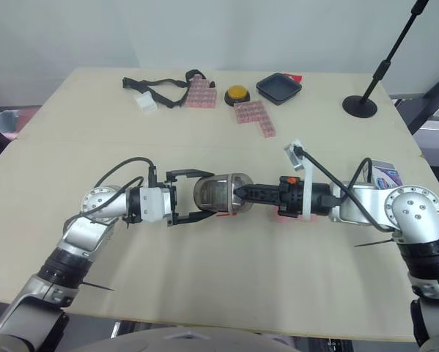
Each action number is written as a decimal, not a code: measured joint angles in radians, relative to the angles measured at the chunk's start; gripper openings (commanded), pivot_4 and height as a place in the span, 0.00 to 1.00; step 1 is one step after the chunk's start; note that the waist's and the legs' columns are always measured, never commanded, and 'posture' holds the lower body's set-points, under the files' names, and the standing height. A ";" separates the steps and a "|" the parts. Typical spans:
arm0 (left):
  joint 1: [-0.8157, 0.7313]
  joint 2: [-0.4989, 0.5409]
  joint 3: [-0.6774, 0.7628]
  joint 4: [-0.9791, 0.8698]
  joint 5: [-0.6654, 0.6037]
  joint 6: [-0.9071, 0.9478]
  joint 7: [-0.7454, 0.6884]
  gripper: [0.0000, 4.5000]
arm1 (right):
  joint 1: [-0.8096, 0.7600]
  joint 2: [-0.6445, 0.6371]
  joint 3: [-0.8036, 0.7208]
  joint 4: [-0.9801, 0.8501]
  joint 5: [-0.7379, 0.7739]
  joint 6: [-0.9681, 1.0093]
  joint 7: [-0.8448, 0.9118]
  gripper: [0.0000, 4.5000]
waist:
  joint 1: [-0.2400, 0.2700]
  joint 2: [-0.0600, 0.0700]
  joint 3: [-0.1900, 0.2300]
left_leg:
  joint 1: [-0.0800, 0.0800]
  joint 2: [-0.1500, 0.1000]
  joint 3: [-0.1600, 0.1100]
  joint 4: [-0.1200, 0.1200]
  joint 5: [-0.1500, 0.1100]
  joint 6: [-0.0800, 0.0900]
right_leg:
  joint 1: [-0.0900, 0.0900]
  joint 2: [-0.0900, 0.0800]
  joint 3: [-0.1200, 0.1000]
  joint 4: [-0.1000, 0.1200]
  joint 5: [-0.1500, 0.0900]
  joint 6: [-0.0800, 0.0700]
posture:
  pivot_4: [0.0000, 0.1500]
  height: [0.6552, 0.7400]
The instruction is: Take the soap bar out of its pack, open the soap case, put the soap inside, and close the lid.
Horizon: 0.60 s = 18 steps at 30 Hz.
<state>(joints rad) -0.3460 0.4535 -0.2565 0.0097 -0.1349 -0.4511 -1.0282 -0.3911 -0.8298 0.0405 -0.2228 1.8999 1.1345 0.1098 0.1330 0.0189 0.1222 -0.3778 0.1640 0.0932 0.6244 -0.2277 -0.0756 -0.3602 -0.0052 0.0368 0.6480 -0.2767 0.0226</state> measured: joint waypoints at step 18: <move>0.018 0.011 0.001 -0.019 -0.011 0.006 0.003 0.77 | 0.031 -0.019 -0.040 0.029 0.030 0.019 0.093 0.45 | 0.000 0.000 0.000 | 0.000 0.000 0.000 0.000 0.000 0.000 | 0.000 0.000 0.000 0.000 0.000 0.000 | 1.00 1.00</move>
<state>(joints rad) -0.3275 0.4641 -0.2550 -0.0096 -0.1459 -0.4448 -1.0248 -0.3601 -0.8489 0.0007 -0.1937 1.9302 1.1535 0.2032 0.1332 0.0189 0.1222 -0.3782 0.1641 0.0932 0.6246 -0.2277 -0.0756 -0.3602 -0.0050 0.0368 0.6481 -0.2767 0.0226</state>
